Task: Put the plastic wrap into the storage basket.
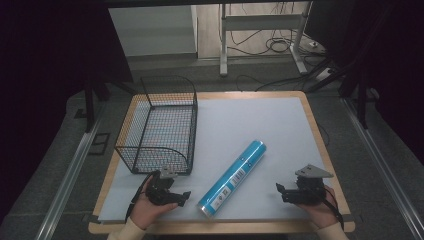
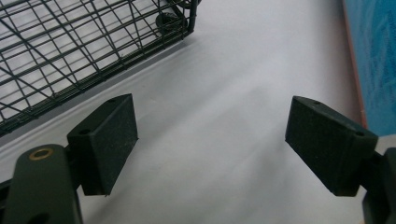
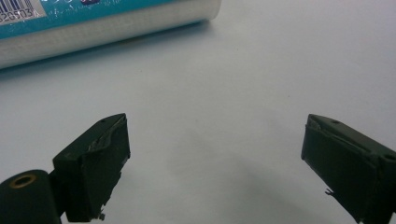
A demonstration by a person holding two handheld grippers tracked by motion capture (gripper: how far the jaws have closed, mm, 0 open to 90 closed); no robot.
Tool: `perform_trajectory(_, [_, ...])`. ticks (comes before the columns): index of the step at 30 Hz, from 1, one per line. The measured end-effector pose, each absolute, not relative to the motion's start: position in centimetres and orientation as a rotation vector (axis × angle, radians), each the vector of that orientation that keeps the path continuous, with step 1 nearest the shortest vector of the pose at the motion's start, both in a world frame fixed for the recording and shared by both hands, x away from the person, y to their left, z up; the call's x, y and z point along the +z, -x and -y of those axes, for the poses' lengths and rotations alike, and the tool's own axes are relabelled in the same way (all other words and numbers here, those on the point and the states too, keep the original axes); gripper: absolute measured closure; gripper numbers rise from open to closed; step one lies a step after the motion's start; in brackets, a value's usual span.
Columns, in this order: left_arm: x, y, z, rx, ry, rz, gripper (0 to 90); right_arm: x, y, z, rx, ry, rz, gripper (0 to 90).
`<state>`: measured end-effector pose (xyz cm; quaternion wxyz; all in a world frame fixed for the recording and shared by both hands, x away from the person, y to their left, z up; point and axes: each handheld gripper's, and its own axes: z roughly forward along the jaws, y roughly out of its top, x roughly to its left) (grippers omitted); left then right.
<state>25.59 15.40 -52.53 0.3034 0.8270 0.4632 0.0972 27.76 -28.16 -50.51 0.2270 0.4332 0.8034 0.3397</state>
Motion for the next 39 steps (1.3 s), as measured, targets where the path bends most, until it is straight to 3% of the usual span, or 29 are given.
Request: perform_trajectory(39, [-50.5,-25.0,-14.5,0.238,-2.171,-1.213,17.0,-50.5,-27.9,28.0,0.942,-1.176,-2.244,9.7])
